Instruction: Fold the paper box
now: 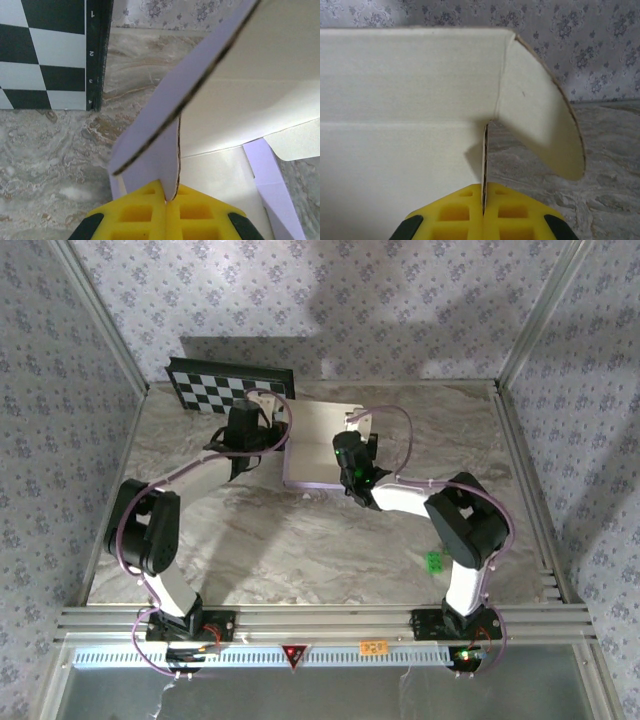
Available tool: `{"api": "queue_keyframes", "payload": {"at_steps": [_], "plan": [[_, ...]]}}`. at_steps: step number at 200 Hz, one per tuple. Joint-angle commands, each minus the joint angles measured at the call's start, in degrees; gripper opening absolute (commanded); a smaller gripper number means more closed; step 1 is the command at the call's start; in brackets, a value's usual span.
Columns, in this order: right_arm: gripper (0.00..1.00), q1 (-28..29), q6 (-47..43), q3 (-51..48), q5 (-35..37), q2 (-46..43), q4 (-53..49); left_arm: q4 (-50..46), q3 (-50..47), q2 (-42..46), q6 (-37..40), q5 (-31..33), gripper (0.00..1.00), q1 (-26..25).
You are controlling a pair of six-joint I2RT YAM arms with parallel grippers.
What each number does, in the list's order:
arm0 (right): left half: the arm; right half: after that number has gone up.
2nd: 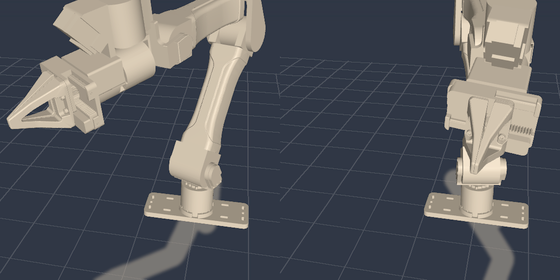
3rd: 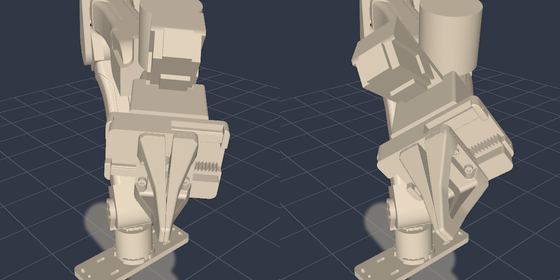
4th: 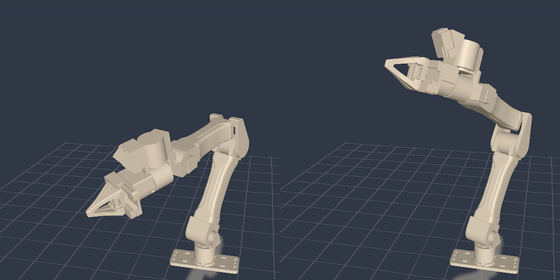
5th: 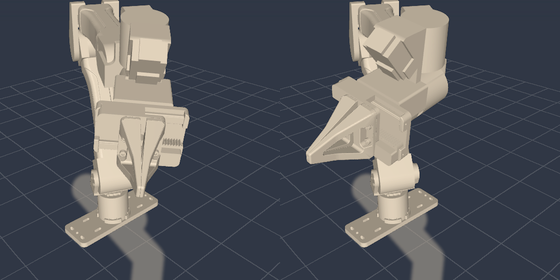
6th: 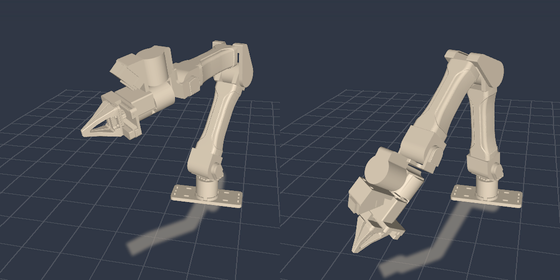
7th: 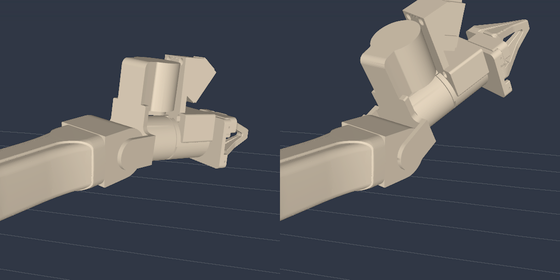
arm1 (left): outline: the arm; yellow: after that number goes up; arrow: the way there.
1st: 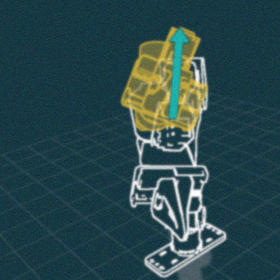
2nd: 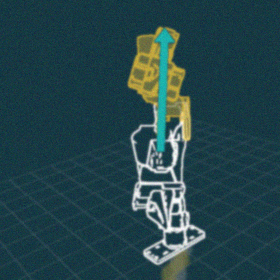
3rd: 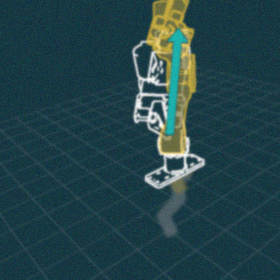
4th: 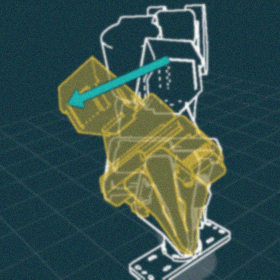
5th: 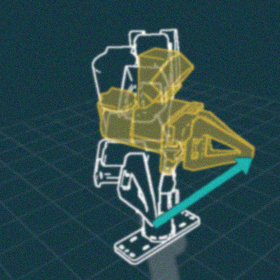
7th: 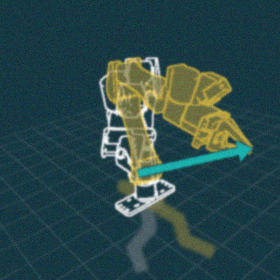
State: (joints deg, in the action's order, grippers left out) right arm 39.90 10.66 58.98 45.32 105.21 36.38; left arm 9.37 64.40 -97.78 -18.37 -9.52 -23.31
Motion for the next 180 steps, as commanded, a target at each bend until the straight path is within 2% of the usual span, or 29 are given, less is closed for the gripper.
{"api": "queue_keyframes", "payload": {"at_steps": [1,52,90,129,180], "plan": [[0.00,1.6,-4.0,1.8,-1.8,2.8,7.5,6.9,2.4,-1.2,-1.5,-5.7,0.06,-1.5],[0.00,3.0,-1.9,-3.1,0.3,4.6,10.8,11.8,-4.7,-0.3,-1.6,-5.7,0.05,-1.6],[0.00,4.7,-6.0,-6.6,2.9,5.6,17.9,16.5,-10.7,1.5,-3.0,-5.4,0.05,-1.7],[0.00,6.6,-9.4,-9.6,5.5,6.6,24.2,17.3,-14.8,3.9,-2.1,-4.0,0.05,-2.6],[0.00,9.2,-12.3,-14.1,8.2,7.9,31.9,17.1,-21.6,7.8,-1.2,1.0,0.05,-3.8]]}}
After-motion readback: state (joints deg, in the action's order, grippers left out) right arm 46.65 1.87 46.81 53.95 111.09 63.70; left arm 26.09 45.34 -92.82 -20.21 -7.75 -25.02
